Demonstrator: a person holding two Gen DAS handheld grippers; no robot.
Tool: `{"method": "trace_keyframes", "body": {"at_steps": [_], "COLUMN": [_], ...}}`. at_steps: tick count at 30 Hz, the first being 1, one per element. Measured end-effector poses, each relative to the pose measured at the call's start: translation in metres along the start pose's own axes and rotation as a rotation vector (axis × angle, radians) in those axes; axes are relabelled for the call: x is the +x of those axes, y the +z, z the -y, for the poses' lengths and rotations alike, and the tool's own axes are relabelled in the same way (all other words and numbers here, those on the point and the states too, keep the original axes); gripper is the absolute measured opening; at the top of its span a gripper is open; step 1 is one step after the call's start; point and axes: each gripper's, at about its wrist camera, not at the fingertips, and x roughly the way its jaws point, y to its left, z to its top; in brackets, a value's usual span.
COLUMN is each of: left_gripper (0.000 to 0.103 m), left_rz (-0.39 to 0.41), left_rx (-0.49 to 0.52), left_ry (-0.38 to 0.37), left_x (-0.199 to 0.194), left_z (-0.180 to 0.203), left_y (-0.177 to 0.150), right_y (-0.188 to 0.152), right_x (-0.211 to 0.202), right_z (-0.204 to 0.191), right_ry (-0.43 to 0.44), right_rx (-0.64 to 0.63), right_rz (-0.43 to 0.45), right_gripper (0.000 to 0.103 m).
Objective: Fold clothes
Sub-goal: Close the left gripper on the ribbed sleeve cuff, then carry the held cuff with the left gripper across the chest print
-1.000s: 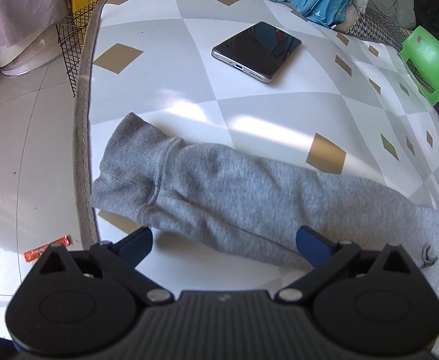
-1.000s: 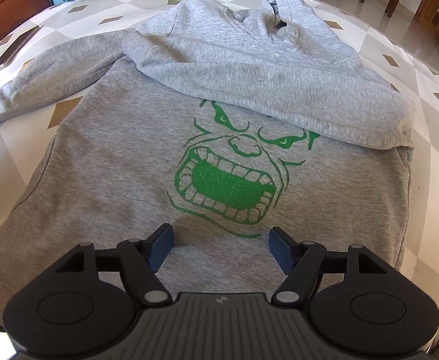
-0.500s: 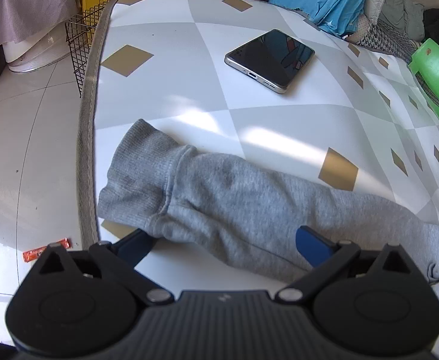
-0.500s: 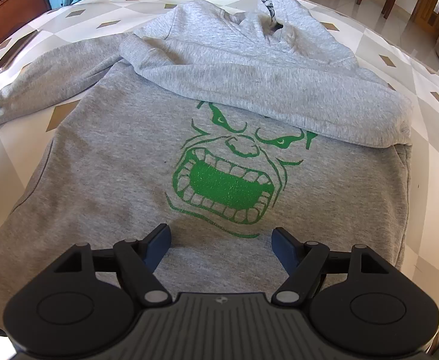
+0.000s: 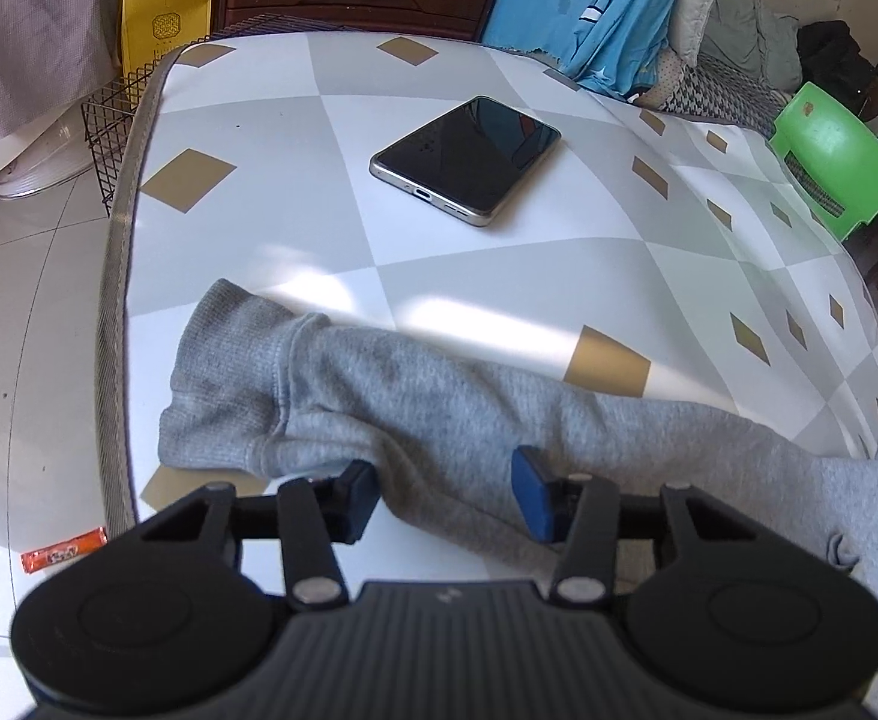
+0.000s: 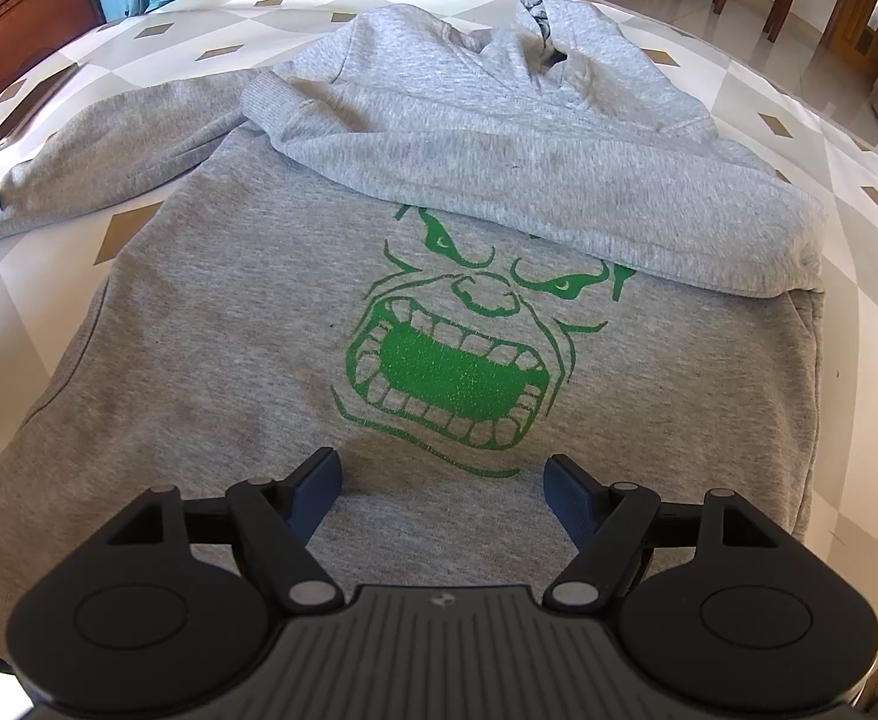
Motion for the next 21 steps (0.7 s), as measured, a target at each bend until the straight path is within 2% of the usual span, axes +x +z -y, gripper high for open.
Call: {"method": "trace_keyframes", "body": {"at_steps": [6, 8, 9, 11, 12, 14, 16, 18, 21], "left_gripper": [0.042, 0.049, 0.057, 0.058, 0.055, 0.042, 0.023, 0.018, 0.015], "left_rz": [-0.002, -0.006, -0.005, -0.001, 0.0, 0.01, 0.012, 0.015, 0.031], "left_rx": [-0.062, -0.086, -0.099, -0.098, -0.097, -0.082, -0.086, -0.11, -0.076], "left_ry": [-0.01, -0.031, -0.049, -0.05, -0.048, -0.036, -0.041, -0.052, -0.048], "left_x": [0.002, 0.004, 0.004, 0.004, 0.004, 0.004, 0.004, 0.002, -0.002], "left_z": [-0.009, -0.011, -0.013, -0.013, -0.012, -0.011, -0.013, -0.016, -0.011], "left_y": [0.002, 0.003, 0.003, 0.004, 0.004, 0.003, 0.004, 0.004, 0.004], "right_y": [0.001, 0.001, 0.001, 0.001, 0.001, 0.001, 0.0, 0.001, 0.004], "right_x": [0.0, 0.0, 0.0, 0.0, 0.0, 0.0, 0.001, 0.001, 0.0], "right_z": [-0.001, -0.001, -0.001, -0.002, -0.002, -0.002, -0.002, -0.002, -0.004], "right_ry": [0.0, -0.001, -0.001, -0.002, -0.003, -0.003, -0.003, -0.004, -0.01], "right_rx": [0.001, 0.001, 0.001, 0.001, 0.001, 0.001, 0.0, -0.002, -0.015], "right_rz": [0.002, 0.003, 0.003, 0.004, 0.004, 0.004, 0.005, 0.0, -0.025], "right_gripper": [0.074, 0.075, 0.075, 0.075, 0.075, 0.075, 0.075, 0.075, 0.075]}}
